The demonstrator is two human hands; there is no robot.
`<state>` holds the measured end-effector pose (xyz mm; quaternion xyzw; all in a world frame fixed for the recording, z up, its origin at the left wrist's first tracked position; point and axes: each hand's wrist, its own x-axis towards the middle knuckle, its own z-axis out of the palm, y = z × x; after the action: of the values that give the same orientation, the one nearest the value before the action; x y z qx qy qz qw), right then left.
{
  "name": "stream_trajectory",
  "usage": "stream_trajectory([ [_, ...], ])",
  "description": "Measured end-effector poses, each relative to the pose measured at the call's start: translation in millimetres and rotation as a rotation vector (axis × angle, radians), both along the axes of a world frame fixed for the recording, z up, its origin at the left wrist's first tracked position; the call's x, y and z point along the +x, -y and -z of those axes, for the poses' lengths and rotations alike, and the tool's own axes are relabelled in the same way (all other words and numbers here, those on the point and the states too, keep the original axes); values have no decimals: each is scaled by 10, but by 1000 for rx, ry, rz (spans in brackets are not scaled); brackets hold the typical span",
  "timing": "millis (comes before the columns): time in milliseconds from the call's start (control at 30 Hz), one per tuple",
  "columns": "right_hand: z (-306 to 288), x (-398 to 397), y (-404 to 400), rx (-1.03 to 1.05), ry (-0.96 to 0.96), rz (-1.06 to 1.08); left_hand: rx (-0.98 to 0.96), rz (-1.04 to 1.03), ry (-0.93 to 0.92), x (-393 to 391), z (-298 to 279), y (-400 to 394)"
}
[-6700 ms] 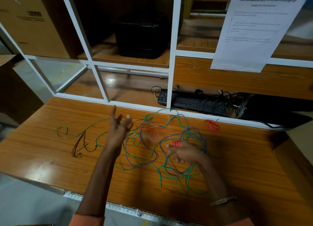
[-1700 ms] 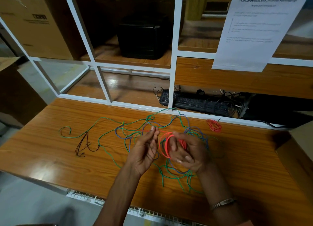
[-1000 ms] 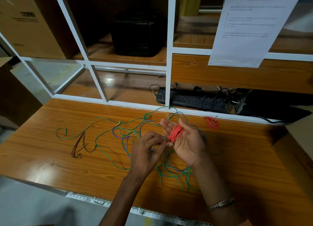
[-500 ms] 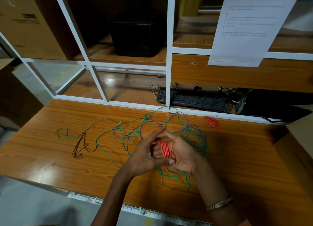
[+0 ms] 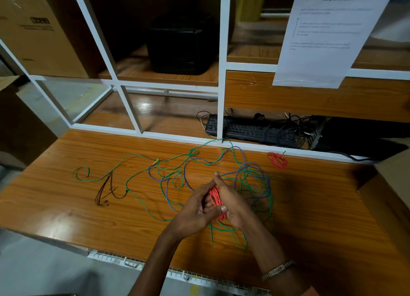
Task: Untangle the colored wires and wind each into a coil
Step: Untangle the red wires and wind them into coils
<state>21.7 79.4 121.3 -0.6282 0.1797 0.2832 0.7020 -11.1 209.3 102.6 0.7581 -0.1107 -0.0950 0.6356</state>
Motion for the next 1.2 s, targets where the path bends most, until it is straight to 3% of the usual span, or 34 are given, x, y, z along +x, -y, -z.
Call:
stream_trajectory([
  [267, 10, 18, -38, -118, 112, 137, 95, -16, 141, 74, 132, 17],
  [433, 28, 2, -43, -133, 107, 139, 86, -11, 107, 61, 215, -9],
  [533, 45, 25, 13, -85, 82, 37, 25, -22, 61, 28, 228, -5],
  [733, 42, 18, 215, 233, 10, -191, -38, -85, 20, -13, 272, -36],
  [967, 230, 115, 5, 15, 249, -3, -123, -274, -21, 16, 301, -106],
  [1200, 115, 137, -37, -100, 430, -245, -235, -482, -51, -28, 337, -39],
])
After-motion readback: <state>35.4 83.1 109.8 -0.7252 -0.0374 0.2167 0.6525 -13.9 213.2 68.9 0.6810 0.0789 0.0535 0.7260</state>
